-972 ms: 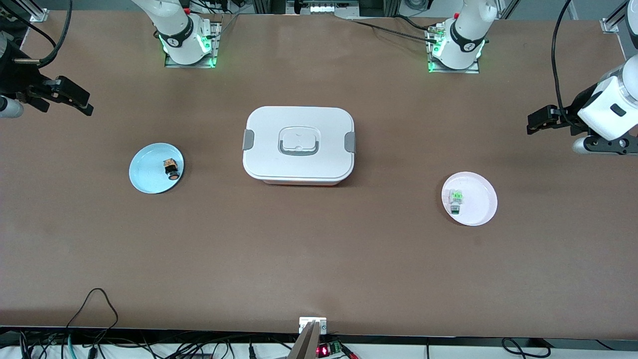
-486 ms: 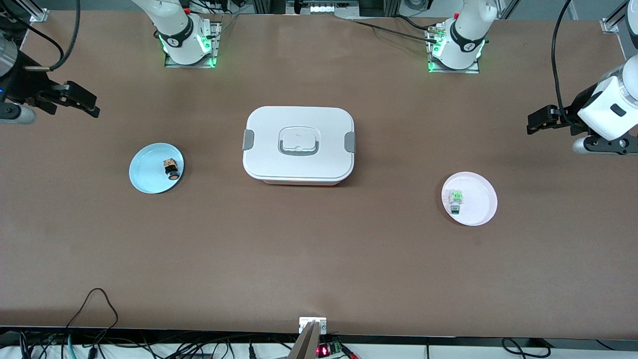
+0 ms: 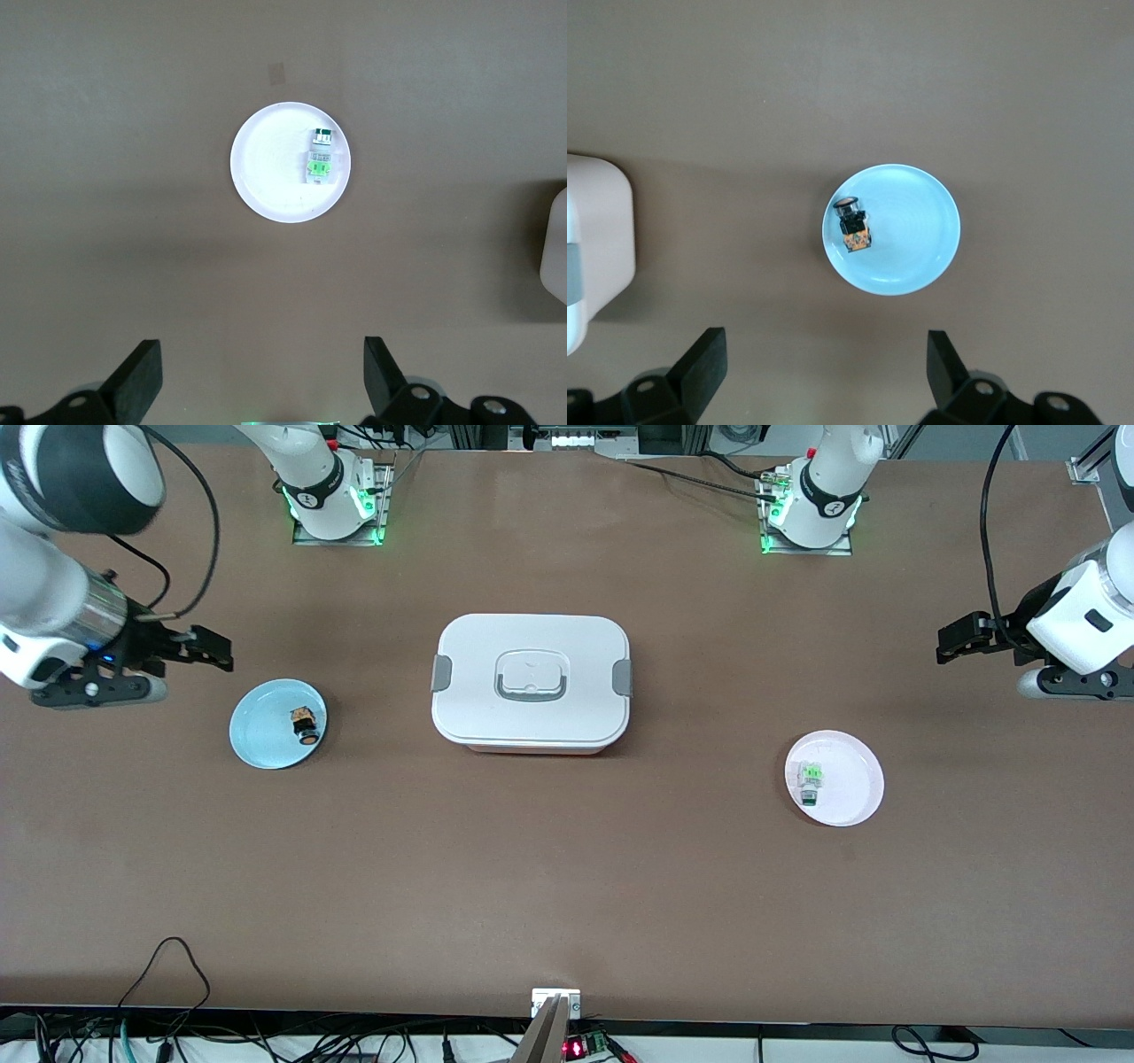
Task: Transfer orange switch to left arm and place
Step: 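Move the right gripper over the orange switch on the blue plate and lower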
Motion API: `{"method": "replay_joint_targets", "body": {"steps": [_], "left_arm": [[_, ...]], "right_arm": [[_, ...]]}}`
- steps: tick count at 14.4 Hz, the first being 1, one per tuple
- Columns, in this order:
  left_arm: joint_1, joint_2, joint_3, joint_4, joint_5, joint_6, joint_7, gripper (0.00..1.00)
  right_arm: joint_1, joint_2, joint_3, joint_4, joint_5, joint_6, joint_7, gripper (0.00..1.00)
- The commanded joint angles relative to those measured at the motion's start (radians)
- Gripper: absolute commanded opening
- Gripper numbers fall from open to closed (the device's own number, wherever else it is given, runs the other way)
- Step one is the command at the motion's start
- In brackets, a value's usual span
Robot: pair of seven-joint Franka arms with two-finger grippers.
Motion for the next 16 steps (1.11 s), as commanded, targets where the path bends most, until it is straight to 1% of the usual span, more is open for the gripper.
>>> {"method": "replay_joint_targets", "body": {"steps": [1, 4, 8, 11, 13, 16], "left_arm": [[-0.004, 0.002, 0.009, 0.021, -0.020, -0.021, 0.017, 1.00], [-0.004, 0.002, 0.009, 0.021, -0.020, -0.021, 0.017, 1.00], [-0.004, 0.002, 0.009, 0.021, -0.020, -0.022, 0.017, 1.00], [-0.004, 0.002, 0.009, 0.021, -0.020, -0.022, 0.017, 1.00], [-0.004, 0.002, 0.009, 0.021, -0.020, -0.022, 0.017, 1.00], [-0.004, 0.002, 0.009, 0.021, -0.020, -0.022, 0.017, 1.00]], "right_arm": [[0.002, -0.029, -0.001, -0.108, 0.010, 0.099, -0.074, 1.00], [0.000, -0.023, -0.001, -0.186, 0.010, 0.199, -0.122, 1.00], [-0.004, 0.012, -0.003, -0.203, 0.012, 0.233, -0.141, 1.00], [-0.012, 0.026, -0.003, -0.240, 0.010, 0.280, -0.160, 1.00], [-0.023, 0.045, -0.004, -0.259, 0.010, 0.314, -0.293, 1.00], [-0.036, 0.060, -0.006, -0.263, 0.010, 0.333, -0.604, 1.00]]}}
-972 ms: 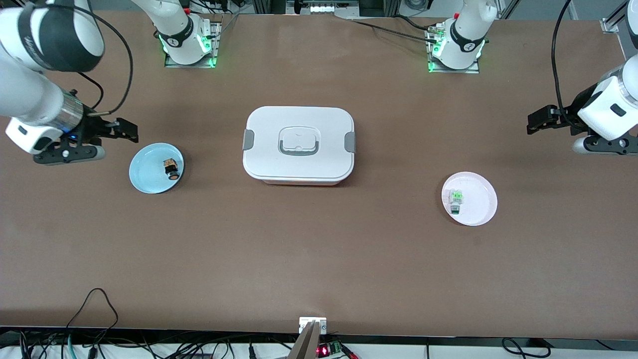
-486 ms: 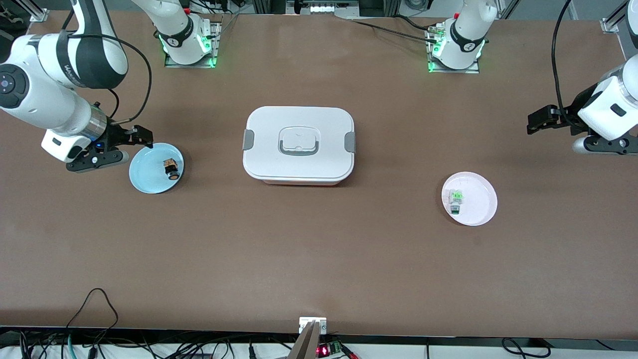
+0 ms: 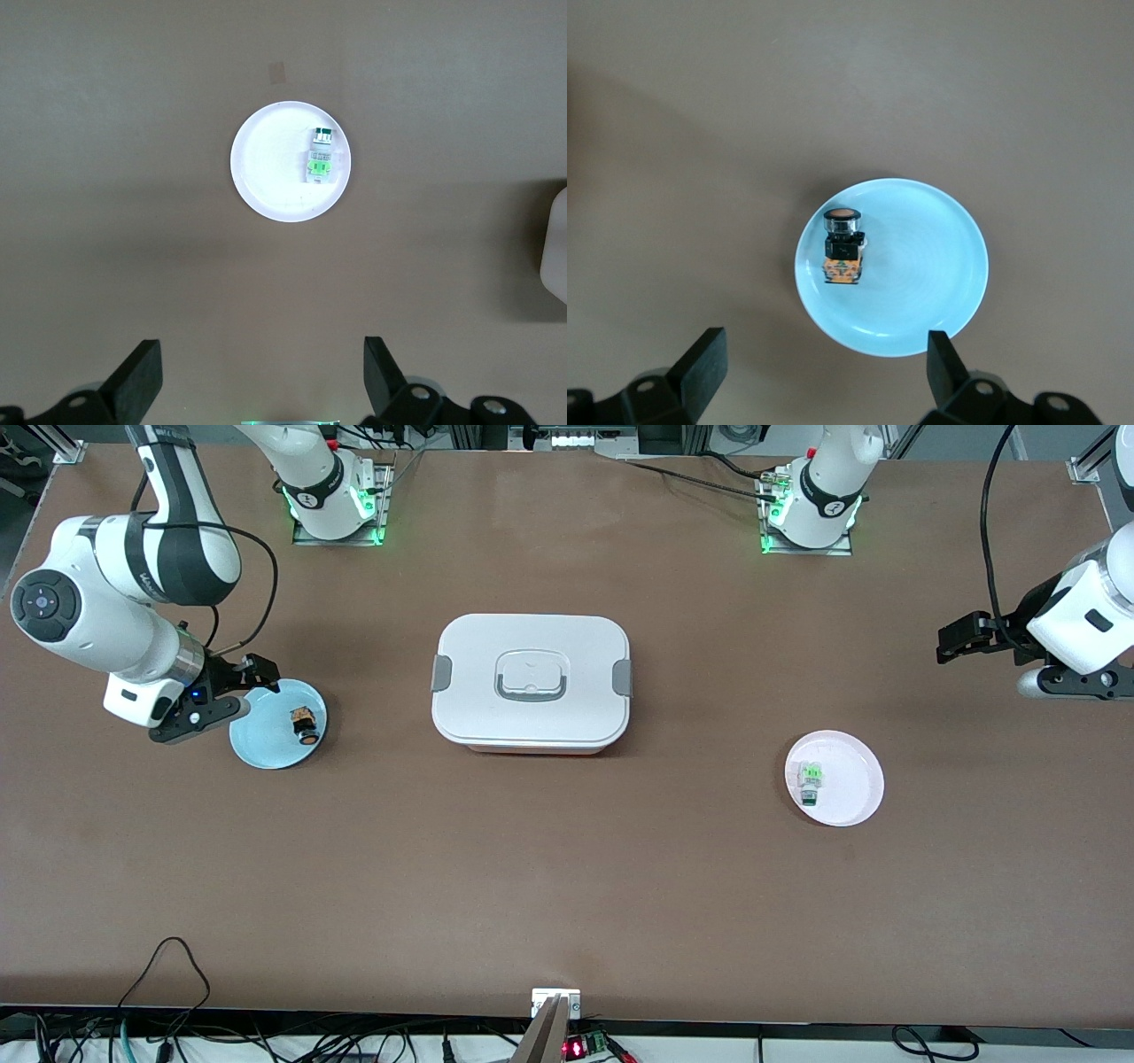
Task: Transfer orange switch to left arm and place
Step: 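Move the right gripper over the orange switch on the blue plate and lower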
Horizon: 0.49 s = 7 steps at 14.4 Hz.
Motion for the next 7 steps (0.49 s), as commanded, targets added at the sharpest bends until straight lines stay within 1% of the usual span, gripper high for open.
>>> {"method": "replay_joint_targets", "body": {"steps": [1, 4, 7], "left_arm": [[-0.004, 0.002, 0.009, 0.020, -0.020, -0.020, 0.017, 1.00], [-0.004, 0.002, 0.009, 0.020, -0.020, -0.020, 0.018, 1.00], [-0.004, 0.002, 0.009, 0.020, -0.020, -0.020, 0.018, 1.00]], "right_arm": [[-0.014, 0.001, 0.004, -0.011, 0.010, 0.024, -0.302, 1.00], [-0.007, 0.010, 0.004, -0.012, 0.009, 0.048, -0.635, 1.00], [0.013, 0.010, 0.006, -0.018, 0.009, 0.091, -0.874, 1.00]]}}
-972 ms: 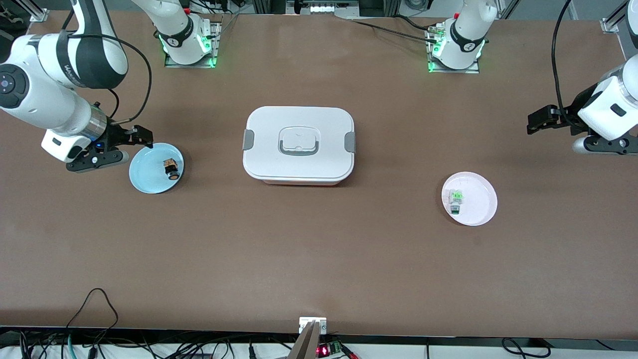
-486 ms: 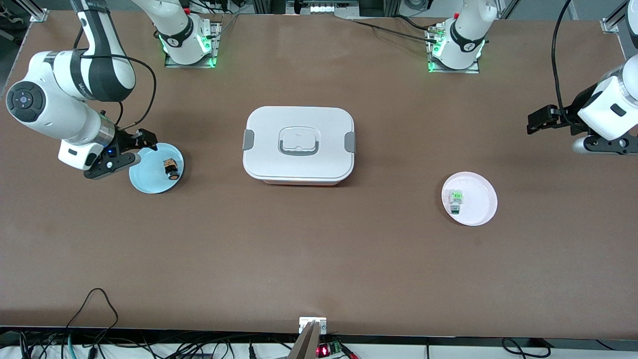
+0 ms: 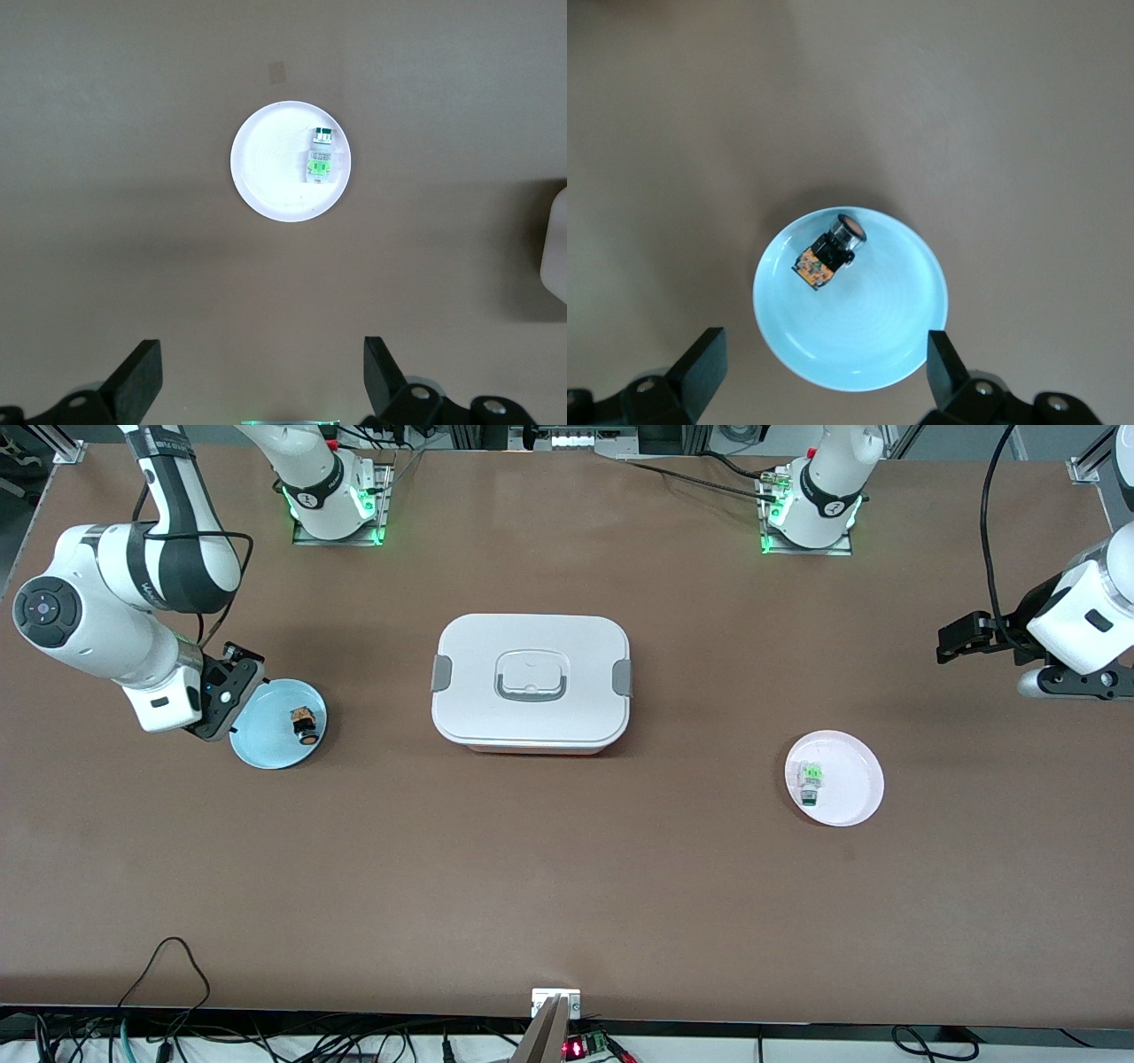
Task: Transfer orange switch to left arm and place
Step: 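Move the right gripper over the orange switch on the blue plate and lower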
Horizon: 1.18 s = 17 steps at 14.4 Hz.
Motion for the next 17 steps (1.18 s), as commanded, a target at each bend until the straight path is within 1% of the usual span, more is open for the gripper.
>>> {"method": "replay_joint_targets", "body": {"steps": [1, 3, 5, 7, 10, 12, 15, 17], "left_arm": [[-0.004, 0.002, 0.009, 0.020, -0.020, -0.020, 0.018, 1.00], [-0.004, 0.002, 0.009, 0.020, -0.020, -0.020, 0.018, 1.00], [-0.004, 0.002, 0.009, 0.020, -0.020, -0.020, 0.018, 1.00], [-0.004, 0.002, 0.009, 0.020, -0.020, -0.020, 0.018, 1.00], [-0.004, 0.002, 0.009, 0.020, -0.020, -0.020, 0.018, 1.00], [-0.004, 0.002, 0.009, 0.020, -0.020, -0.020, 0.018, 1.00], [-0.004, 0.002, 0.009, 0.020, -0.020, -0.020, 0.018, 1.00], [-0.004, 0.002, 0.009, 0.020, -0.020, -0.020, 0.018, 1.00]], "right_arm": [[0.016, -0.002, 0.003, -0.015, 0.009, 0.060, -0.237, 1.00], [0.032, -0.014, 0.004, -0.053, 0.009, 0.113, -0.285, 1.00], [0.065, -0.022, 0.004, -0.090, 0.009, 0.176, -0.387, 1.00], [0.070, -0.013, 0.004, -0.145, 0.009, 0.266, -0.449, 1.00], [0.099, 0.015, 0.004, -0.191, 0.009, 0.340, -0.549, 1.00], [0.096, 0.041, 0.004, -0.196, 0.009, 0.363, -0.627, 1.00], [0.079, 0.081, 0.000, -0.217, 0.009, 0.451, -0.794, 1.00], [0.037, 0.111, 0.002, -0.237, 0.009, 0.500, -0.850, 1.00]]}}
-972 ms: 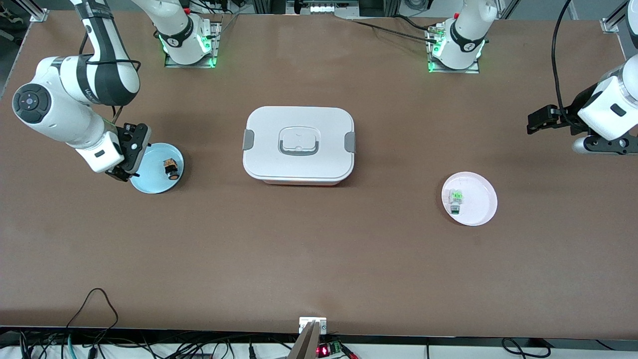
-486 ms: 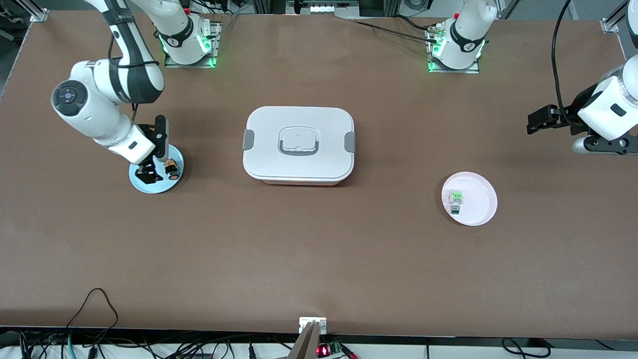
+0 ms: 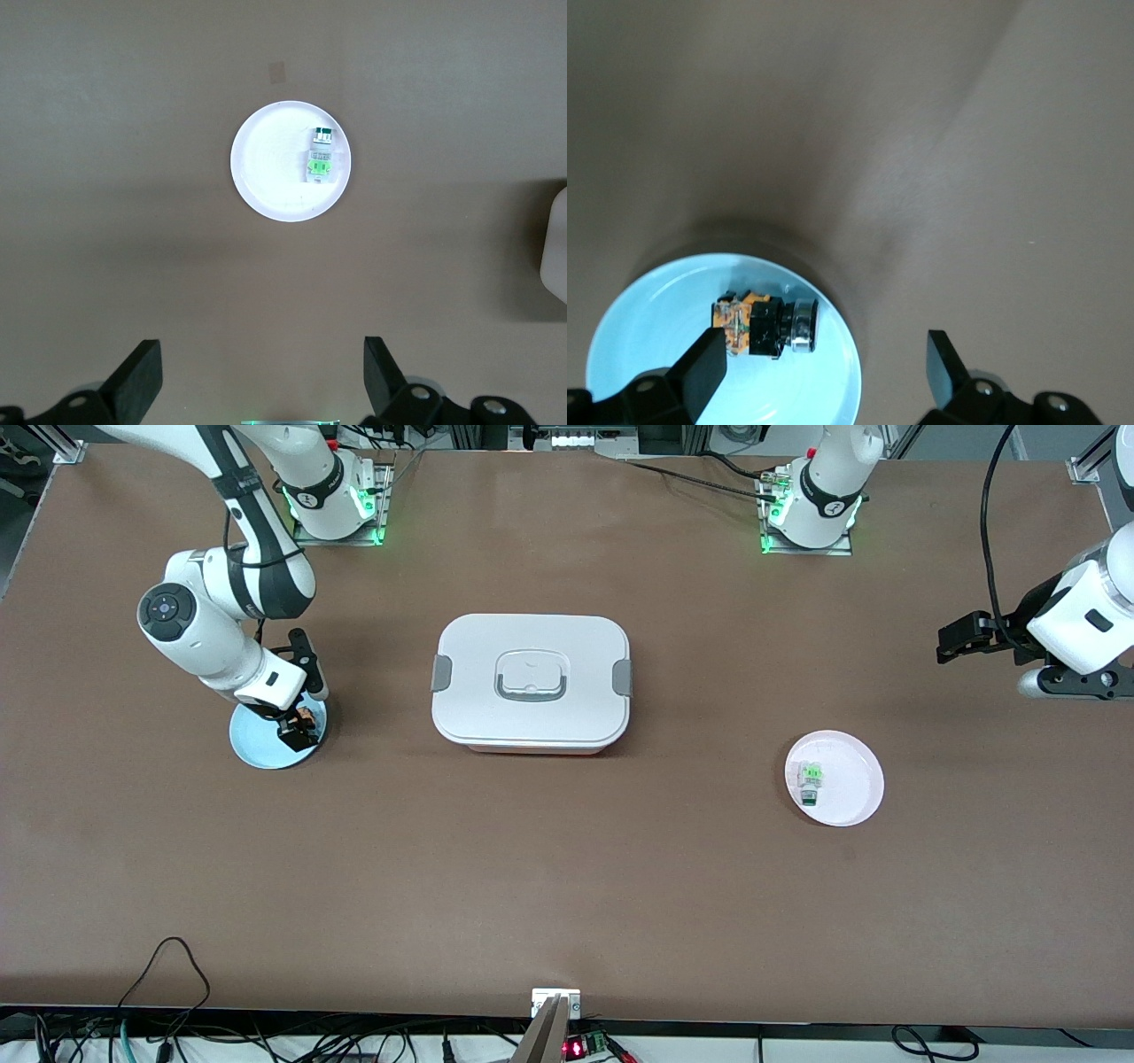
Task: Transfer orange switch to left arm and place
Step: 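Close the right gripper on the orange switch and lift it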
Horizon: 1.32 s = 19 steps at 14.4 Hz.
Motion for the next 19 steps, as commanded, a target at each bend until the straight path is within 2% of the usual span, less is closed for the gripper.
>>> {"method": "replay_joint_targets", "body": {"steps": [1, 9, 19], "left_arm": [[-0.004, 0.002, 0.009, 0.020, -0.020, -0.020, 0.018, 1.00], [-0.004, 0.002, 0.009, 0.020, -0.020, -0.020, 0.018, 1.00], [-0.004, 0.002, 0.009, 0.020, -0.020, -0.020, 0.018, 1.00]], "right_arm": [[-0.045, 0.034, 0.002, -0.030, 0.009, 0.076, -0.118, 1.00], [-0.097, 0.086, 0.002, -0.104, 0.009, 0.218, -0.165, 1.00], [-0.097, 0.123, 0.005, -0.124, 0.009, 0.295, -0.166, 1.00]]}}
